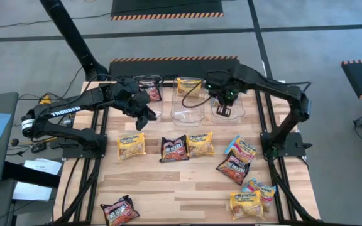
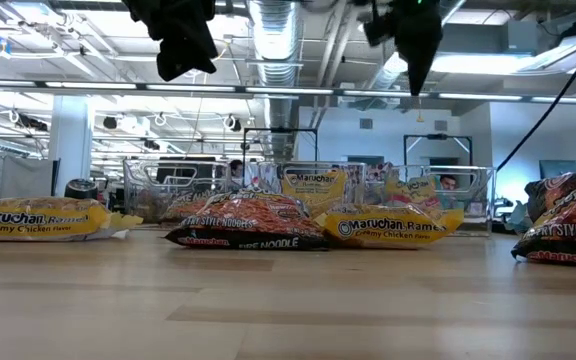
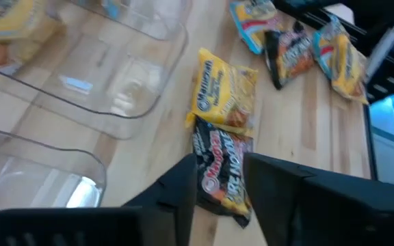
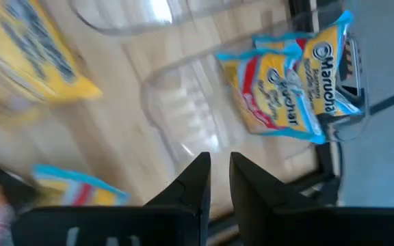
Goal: Sort Maruchan noodles
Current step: Put the black noodle pack into the left transparent bin
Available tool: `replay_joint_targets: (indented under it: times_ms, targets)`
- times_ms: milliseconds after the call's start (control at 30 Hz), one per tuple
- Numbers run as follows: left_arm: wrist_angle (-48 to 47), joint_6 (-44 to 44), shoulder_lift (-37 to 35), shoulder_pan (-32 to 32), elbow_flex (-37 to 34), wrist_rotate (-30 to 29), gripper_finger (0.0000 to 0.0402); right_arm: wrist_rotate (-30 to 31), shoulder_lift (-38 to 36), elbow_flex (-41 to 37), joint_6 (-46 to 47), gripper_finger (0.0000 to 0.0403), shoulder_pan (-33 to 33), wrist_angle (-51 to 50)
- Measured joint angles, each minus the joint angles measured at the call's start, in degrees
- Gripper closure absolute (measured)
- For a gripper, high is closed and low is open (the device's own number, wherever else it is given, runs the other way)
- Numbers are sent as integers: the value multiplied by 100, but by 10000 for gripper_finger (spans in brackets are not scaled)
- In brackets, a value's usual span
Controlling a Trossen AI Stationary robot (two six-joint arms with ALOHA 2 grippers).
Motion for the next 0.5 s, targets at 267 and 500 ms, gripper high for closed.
replay_joint_targets:
  times_ms: [267, 500]
  targets:
    - [-11, -569, 0, -74, 0, 320, 253, -35, -735, 0, 1717, 323, 985, 5]
    - [-33, -599, 0, -507, 0, 327, 256, -610, -1006, 2, 3076, 323, 1832, 5]
